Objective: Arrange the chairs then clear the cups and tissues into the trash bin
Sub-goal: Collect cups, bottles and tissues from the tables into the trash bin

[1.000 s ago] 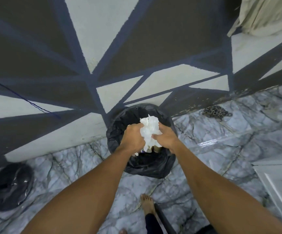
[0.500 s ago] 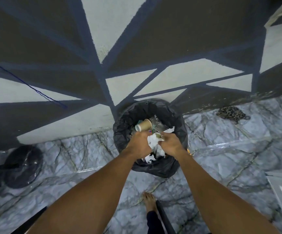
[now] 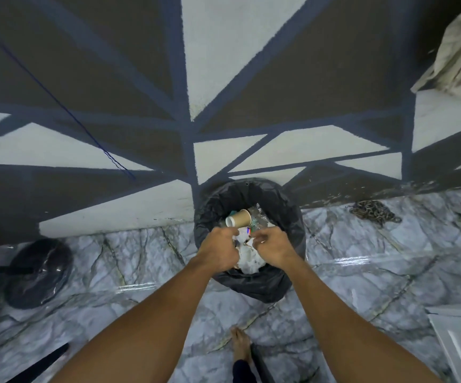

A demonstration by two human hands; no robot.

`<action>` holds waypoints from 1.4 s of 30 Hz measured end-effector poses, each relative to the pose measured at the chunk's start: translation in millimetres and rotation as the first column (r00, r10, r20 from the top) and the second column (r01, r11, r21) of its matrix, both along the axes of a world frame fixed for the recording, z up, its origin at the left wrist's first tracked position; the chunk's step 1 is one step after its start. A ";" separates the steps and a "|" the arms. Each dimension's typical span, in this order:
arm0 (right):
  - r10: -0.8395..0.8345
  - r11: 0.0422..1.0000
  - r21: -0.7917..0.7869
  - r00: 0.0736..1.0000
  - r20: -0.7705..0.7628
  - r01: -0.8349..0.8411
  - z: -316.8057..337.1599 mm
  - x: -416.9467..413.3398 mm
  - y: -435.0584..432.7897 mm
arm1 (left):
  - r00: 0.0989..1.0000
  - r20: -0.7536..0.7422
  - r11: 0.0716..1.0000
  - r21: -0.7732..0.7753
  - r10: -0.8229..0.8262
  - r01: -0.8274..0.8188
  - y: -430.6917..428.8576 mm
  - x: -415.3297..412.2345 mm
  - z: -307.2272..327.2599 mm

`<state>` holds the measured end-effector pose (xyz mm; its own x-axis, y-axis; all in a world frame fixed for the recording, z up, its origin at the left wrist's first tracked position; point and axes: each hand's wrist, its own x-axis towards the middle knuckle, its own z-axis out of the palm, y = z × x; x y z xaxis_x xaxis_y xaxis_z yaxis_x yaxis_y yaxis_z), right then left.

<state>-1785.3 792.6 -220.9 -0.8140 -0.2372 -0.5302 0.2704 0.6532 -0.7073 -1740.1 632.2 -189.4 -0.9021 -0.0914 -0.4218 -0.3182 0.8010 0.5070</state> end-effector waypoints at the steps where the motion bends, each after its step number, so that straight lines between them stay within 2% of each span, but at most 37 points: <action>1: 0.045 0.999 -0.001 0.999 -0.022 -0.045 8.9 5.7 -10.7 | 1.000 -0.011 1.000 0.019 0.025 -0.025 -7.3 8.3 8.9; 8: 0.343 0.935 -0.028 0.922 -0.179 -0.354 70.9 57.4 -117.8 | 0.948 -0.124 0.956 0.025 0.294 -0.293 -92.8 99.9 66.2; 11: 0.479 0.866 -0.013 0.836 -0.266 -0.500 106.2 102.9 -177.7 | 0.882 -0.207 0.905 0.047 0.423 -0.422 -138.2 163.1 94.8; 15: 0.653 0.717 0.010 0.666 -0.360 -0.697 147.5 193.2 -256.3 | 0.761 -0.315 0.802 -0.002 0.567 -0.598 -184.8 272.0 138.3; 21: 0.821 0.387 0.021 0.334 -0.463 -0.922 202.2 372.1 -353.1 | 0.497 -0.414 0.558 0.031 0.763 -0.829 -221.6 480.6 183.9; 23: 0.837 0.255 0.028 0.206 -0.507 -0.967 214.1 439.9 -377.6 | 0.361 -0.428 0.409 0.022 0.829 -0.912 -224.5 551.8 190.9; 26: 0.846 0.039 0.007 0.029 -0.532 -0.999 223.7 536.4 -399.6 | 0.101 -0.467 0.157 0.082 0.878 -0.984 -218.7 645.7 197.2; 31: 0.838 -0.255 0.001 -0.222 -0.498 -0.967 218.2 668.3 -413.9 | -0.188 -0.424 -0.182 0.055 0.886 -0.982 -190.0 767.3 196.8; 35: 0.783 -0.433 -0.009 -0.371 -0.499 -0.901 212.6 747.2 -414.5 | -0.351 -0.439 -0.367 0.051 0.827 -0.929 -167.7 825.0 195.6; 37: 0.758 -0.502 -0.011 -0.433 -0.488 -0.865 206.9 776.5 -418.9 | -0.399 -0.475 -0.426 0.056 0.784 -0.903 -162.4 844.2 195.4; 39: 0.745 -0.534 -0.019 -0.459 -0.485 -0.846 197.5 799.2 -429.0 | -0.452 -0.469 -0.495 0.035 0.759 -0.868 -158.3 861.4 188.4; 42: 0.756 -0.501 -0.033 -0.418 -0.504 -0.865 183.7 820.6 -445.4 | -0.551 -0.379 -0.602 -0.021 0.743 -0.798 -147.4 886.6 165.1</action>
<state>-964.7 347.2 -37.2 0.6925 -0.7203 -0.0395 -0.4819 -0.4212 -0.7684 -853.5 484.8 -24.3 0.6729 -0.7382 -0.0464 -0.5874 -0.5714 0.5731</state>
